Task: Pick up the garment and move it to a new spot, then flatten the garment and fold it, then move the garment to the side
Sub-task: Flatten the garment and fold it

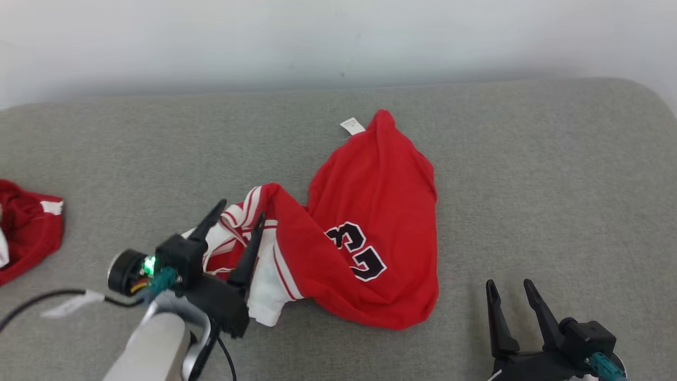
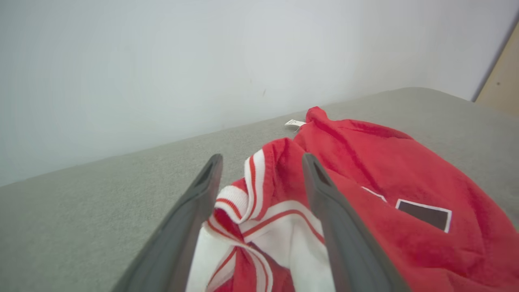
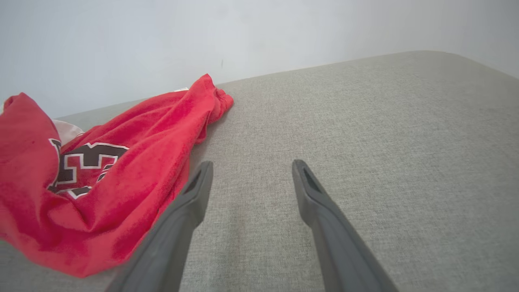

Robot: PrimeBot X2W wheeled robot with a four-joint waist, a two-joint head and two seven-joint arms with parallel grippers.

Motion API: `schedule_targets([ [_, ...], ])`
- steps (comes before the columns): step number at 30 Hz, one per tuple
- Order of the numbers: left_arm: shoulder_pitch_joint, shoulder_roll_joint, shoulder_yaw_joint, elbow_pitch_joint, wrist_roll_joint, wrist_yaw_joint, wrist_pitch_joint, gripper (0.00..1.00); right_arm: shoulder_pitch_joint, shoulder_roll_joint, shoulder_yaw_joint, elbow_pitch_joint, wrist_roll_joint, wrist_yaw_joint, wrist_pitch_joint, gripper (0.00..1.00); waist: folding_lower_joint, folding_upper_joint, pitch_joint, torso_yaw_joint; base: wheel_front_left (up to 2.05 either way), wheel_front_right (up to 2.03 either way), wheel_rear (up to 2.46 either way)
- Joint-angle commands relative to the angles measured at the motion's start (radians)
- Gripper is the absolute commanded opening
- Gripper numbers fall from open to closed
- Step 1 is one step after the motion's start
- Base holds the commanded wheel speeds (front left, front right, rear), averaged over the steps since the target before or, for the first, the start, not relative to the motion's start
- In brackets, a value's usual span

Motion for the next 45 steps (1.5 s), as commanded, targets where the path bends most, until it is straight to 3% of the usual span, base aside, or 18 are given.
schedule_targets([
  [1,0.045,-0.008,0.021,-0.034,0.019,-0.002,-0.003,1.00,0.011,0.000,-0.001,-0.001,0.003,-0.002,0.000,1.00,0.0001,-0.0001,-0.026,0.035,0.00,0.00,0.00],
  [9,0.233,-0.044,0.075,-0.138,0.079,-0.009,-0.003,1.00,0.017,0.000,0.000,0.003,0.006,-0.002,0.000,1.00,0.0001,-0.0001,-0.038,0.067,0.00,0.00,0.00],
  [17,0.283,-0.073,0.076,-0.084,0.079,-0.017,-0.003,1.00,0.010,0.000,0.008,0.005,0.007,-0.002,0.000,1.00,0.0001,-0.0001,-0.033,0.033,0.00,0.00,0.00],
  [25,0.249,-0.084,0.043,0.058,0.039,-0.014,-0.003,1.00,0.008,0.000,0.003,0.006,-0.001,-0.002,0.000,1.00,0.0001,-0.0001,-0.024,-0.021,0.00,0.00,0.00],
  [26,0.244,-0.083,0.040,0.068,0.030,-0.014,-0.003,0.96,0.009,0.000,0.003,0.004,-0.002,-0.002,0.000,1.00,0.0001,-0.0001,-0.025,-0.026,0.00,0.00,0.00],
  [27,0.238,-0.082,0.036,0.070,0.026,-0.014,-0.003,0.42,0.012,0.000,0.001,0.002,-0.003,-0.002,0.000,1.00,0.0001,-0.0001,-0.025,-0.029,0.00,0.00,0.00],
  [28,0.232,-0.080,0.030,0.064,0.031,-0.014,-0.003,0.07,0.015,0.000,-0.002,0.001,-0.003,-0.002,0.000,1.00,0.0001,-0.0001,-0.026,-0.030,0.00,0.00,0.00],
  [29,0.234,-0.079,0.025,0.057,0.034,-0.014,-0.003,0.00,0.018,0.000,-0.005,0.001,-0.003,-0.002,0.000,1.00,0.0001,-0.0001,-0.028,-0.030,0.00,0.00,0.00],
  [36,0.276,-0.052,-0.017,-0.037,0.086,-0.014,-0.003,0.00,0.055,0.000,-0.007,0.007,0.013,-0.002,0.000,1.00,0.0001,-0.0001,-0.068,0.003,0.00,0.00,0.00],
  [41,0.319,-0.021,-0.125,-0.126,0.146,-0.014,0.000,0.00,0.059,-0.001,-0.001,0.004,0.020,-0.002,0.000,1.00,0.0001,-0.0001,-0.079,0.031,0.00,0.00,0.00],
  [45,0.369,-0.010,-0.200,-0.177,0.108,-0.014,0.052,0.00,0.053,0.000,0.003,0.004,0.023,-0.002,0.000,1.00,0.0001,-0.0001,-0.074,0.045,0.00,0.00,0.00],
])
